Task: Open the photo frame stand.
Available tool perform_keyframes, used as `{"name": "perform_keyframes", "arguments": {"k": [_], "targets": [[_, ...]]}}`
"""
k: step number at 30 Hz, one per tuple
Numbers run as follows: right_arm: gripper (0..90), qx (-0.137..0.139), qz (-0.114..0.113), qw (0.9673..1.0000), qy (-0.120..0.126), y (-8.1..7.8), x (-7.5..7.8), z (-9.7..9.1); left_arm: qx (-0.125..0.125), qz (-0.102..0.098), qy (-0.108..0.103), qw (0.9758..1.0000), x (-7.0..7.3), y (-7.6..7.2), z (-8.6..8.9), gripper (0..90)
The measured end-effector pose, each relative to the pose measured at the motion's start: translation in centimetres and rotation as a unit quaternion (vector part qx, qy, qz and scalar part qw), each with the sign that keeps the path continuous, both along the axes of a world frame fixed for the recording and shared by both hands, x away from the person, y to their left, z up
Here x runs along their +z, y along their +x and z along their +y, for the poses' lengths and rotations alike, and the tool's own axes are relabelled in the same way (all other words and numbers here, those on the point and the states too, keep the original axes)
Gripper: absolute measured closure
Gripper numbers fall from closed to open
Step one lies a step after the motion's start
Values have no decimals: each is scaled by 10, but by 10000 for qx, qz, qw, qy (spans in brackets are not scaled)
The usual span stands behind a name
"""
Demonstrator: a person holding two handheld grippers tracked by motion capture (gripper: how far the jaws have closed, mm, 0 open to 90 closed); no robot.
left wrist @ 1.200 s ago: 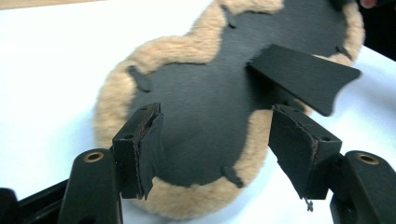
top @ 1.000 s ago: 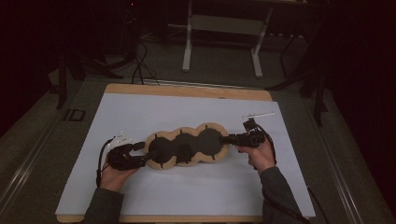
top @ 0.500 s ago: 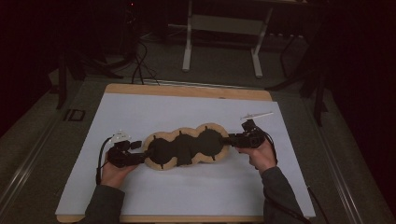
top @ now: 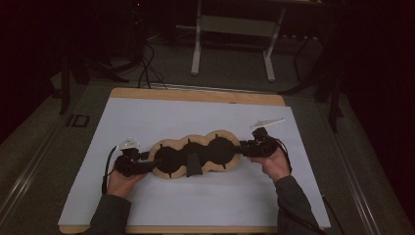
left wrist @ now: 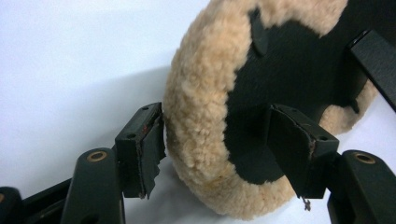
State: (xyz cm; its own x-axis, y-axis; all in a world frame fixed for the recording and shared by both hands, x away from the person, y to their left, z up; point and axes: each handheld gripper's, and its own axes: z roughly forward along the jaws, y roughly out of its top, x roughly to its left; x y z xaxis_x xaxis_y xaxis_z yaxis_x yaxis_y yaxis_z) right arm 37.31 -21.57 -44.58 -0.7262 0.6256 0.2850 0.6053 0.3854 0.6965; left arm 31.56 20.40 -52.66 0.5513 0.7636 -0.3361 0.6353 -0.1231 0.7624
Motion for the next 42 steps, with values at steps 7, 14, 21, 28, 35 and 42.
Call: {"name": "perform_keyframes", "arguments": {"k": [7,14,21,28,35,42], "targets": [[600,44,-55,9999,-113,-1,-5,-2,-73,114,-42,9999,-1,0,-4,380],[598,48,-61,9998,-168,0,-9,-4,28,289,-294,9991,-2,0,-1,420],[596,44,-75,9997,-209,0,-11,-4,-41,217,-209,9995,-2,-1,-2,438],[588,42,-112,9991,-396,0,-15,-4,-66,80,-210,9997,1,-4,-1,501],[575,-10,-31,9994,-337,0,-21,-7,-66,-36,-174,9998,4,-6,-1,530],[560,-98,66,9997,-212,1,-29,-10,-34,-183,-89,9998,8,-9,-3,548]]}}
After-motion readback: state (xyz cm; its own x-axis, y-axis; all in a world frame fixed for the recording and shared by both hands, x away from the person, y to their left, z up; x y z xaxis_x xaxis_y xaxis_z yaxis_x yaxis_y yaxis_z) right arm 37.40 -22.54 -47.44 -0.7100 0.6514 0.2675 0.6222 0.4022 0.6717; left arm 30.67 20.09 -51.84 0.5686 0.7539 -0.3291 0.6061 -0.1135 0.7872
